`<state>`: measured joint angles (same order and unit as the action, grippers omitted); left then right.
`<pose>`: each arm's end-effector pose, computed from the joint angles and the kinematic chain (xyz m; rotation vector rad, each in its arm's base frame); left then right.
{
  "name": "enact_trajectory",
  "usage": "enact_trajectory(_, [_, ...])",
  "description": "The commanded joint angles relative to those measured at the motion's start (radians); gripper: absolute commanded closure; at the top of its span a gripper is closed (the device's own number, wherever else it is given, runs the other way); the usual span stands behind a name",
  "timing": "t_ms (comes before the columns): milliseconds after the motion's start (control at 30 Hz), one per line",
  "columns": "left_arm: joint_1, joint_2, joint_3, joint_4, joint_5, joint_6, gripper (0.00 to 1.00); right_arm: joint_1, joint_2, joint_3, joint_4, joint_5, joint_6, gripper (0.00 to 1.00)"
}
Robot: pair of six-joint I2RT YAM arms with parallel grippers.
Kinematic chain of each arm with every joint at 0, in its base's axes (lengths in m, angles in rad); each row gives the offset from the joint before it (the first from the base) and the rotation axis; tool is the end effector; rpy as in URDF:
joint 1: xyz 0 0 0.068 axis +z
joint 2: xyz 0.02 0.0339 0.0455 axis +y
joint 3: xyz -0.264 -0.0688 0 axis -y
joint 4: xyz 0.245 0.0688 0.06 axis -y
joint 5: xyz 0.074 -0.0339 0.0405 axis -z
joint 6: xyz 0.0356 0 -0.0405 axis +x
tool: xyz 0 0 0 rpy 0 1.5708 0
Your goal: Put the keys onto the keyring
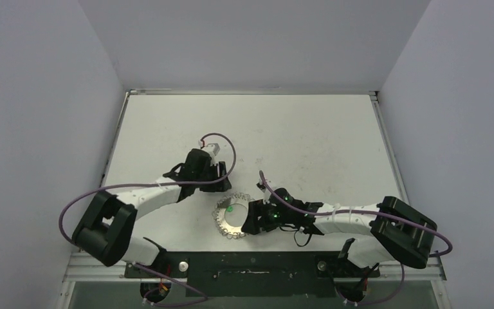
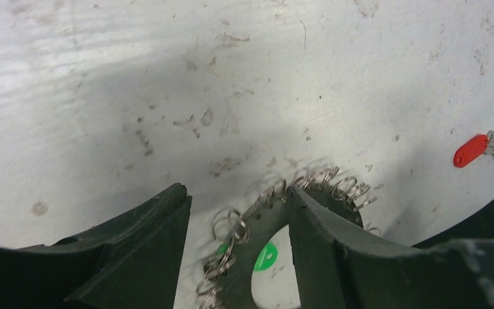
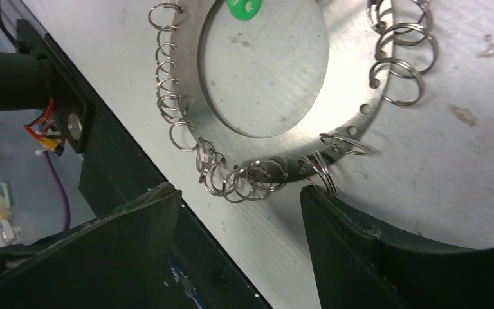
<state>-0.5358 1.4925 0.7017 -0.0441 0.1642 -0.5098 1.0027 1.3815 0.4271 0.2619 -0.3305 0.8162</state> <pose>0.2443 -0.1518 0.1638 0.1119 2.5018 -0.6602 0.1214 0.2117 0.1388 -0.4413 2.5492 1.2203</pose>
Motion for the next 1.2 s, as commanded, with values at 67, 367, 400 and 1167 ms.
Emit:
enact_trajectory(67, [-0.001, -0.328, -0.157, -0.036, -0.109, 0.011, 0.45, -0.01, -0.07, 0.089, -0.214, 0.114, -0.136, 0.3])
enact_trajectory(367, [0.0, -0.703, -0.373, -0.141, -0.062, -0.214, 0.53, -0.139, -0.046, 0.182, -0.325, 0.085, -0.251, 0.33])
enact_trajectory(400, [0.0, -0.731, -0.395, -0.14, -0.047, -0.243, 0.54, -0.138, -0.042, 0.196, -0.335, 0.087, -0.271, 0.34])
enact_trajectory(1167, [-0.001, -0.304, -0.327, 0.201, 0.114, -0.139, 0.77, -0.065, 0.1, 0.207, -0.343, 0.055, -0.241, 0.68])
